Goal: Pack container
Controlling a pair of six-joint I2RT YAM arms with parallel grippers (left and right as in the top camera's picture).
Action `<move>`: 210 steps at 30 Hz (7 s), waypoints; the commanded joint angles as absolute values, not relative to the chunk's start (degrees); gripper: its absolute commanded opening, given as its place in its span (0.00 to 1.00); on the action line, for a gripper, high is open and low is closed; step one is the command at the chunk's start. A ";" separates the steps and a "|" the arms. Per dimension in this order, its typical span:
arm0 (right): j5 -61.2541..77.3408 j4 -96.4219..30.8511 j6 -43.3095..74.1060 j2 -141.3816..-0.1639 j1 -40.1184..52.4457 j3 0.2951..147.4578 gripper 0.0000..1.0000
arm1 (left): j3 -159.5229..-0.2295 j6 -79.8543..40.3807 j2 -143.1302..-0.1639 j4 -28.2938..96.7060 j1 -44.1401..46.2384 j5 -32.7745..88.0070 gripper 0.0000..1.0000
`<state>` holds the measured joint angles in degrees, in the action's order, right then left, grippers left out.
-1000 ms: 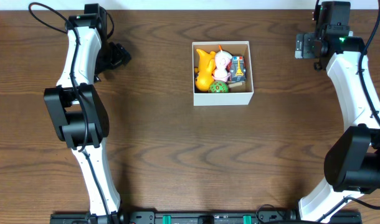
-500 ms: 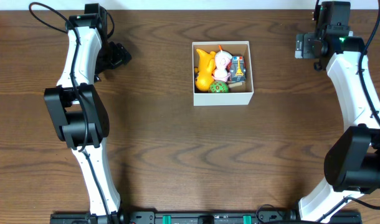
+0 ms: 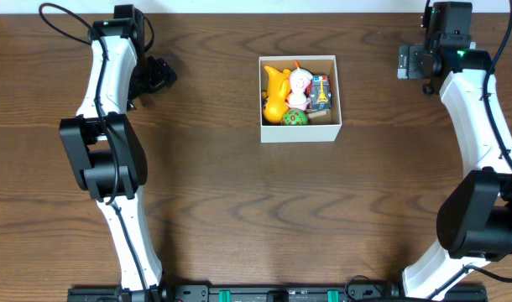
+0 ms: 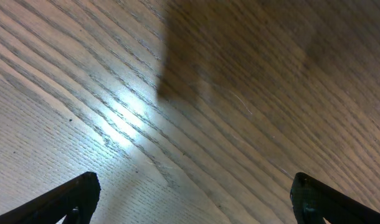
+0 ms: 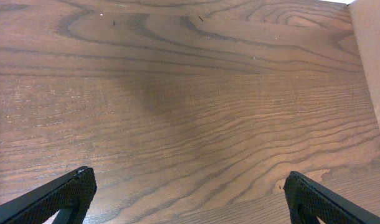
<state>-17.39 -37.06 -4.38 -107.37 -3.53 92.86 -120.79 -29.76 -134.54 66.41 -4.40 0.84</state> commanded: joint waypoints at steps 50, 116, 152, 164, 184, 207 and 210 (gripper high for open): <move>-17.54 -37.08 -3.66 -107.37 -3.68 93.60 0.99 | -80.38 -20.34 -45.82 49.58 6.98 -12.97 0.98; -17.56 -37.08 -3.66 -107.37 -3.68 93.60 0.99 | -0.23 -15.00 -0.23 0.45 0.43 -8.16 0.98; -17.54 -37.08 -3.66 -107.37 -3.68 93.60 0.99 | -0.23 -12.25 -4.38 3.42 0.45 -8.14 0.98; -17.67 -39.11 -3.66 -107.37 -3.68 93.60 0.99 | -0.23 -12.25 -4.38 3.42 0.45 -8.14 0.98; -7.05 -39.70 -3.68 -92.75 -3.64 92.73 0.99 | -0.23 -12.25 -4.36 3.42 0.45 -8.14 0.98; -6.90 -30.46 -3.66 -38.20 4.05 62.65 0.99 | -0.23 -12.25 -4.38 3.42 0.45 -8.14 0.98; -5.67 -26.26 -3.68 -31.64 4.05 55.18 0.99 | -0.23 -12.25 -4.36 3.42 0.45 -8.14 0.98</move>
<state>-6.90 -28.14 -4.36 -35.35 3.31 60.51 -1.39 -13.21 -4.23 1.23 0.75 -7.68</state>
